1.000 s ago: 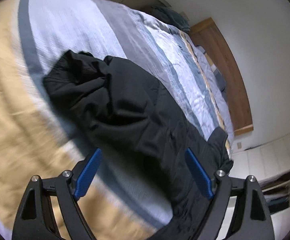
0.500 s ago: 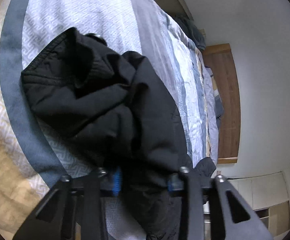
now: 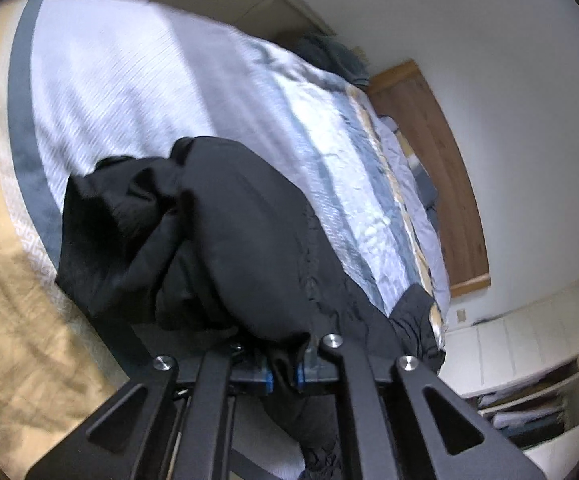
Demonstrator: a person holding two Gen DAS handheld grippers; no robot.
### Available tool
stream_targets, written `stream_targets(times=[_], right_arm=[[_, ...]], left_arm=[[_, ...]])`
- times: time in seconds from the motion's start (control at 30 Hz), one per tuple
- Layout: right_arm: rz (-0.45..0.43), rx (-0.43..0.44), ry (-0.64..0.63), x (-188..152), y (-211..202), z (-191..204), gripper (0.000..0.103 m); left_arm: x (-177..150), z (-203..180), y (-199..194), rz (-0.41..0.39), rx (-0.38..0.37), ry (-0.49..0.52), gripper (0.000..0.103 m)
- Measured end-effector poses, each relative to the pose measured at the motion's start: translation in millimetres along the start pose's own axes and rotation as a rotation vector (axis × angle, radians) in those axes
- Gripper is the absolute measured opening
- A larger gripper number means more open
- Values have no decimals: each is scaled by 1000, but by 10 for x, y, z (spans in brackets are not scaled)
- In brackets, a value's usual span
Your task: Fold large clothes
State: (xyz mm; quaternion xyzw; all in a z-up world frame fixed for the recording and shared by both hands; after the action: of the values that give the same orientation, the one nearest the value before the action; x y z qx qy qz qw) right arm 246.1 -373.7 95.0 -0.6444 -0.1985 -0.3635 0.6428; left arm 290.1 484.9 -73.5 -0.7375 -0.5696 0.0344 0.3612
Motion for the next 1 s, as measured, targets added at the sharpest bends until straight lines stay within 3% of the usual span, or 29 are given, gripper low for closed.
stream_targets(times=[0.4, 0.67, 1.0], right_arm=[[-72, 51, 79, -112, -502, -394, 93], [-87, 77, 139, -239, -641, -699, 93], [-83, 80, 184, -425, -687, -1061, 93]], left_arm=[[-557, -1477, -535, -19, -75, 393, 6], [-1356, -2310, -610, 42, -124, 603, 6], [-2569, -2745, -459, 173, -81, 842, 6]])
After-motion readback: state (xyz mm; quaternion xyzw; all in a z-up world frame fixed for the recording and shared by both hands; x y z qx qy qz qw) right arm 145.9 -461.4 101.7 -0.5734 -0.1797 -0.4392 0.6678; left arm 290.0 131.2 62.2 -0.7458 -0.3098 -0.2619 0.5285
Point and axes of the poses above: each gripper's, at about its wrist camera, not at the fingertips, and y roughly the way its jaws point, z to its left, x to its top, the point moved 2 cm from there along y, roughly the way its jaws point, and after that the axes turned 3 degrees about y, right-handed, at the moved point
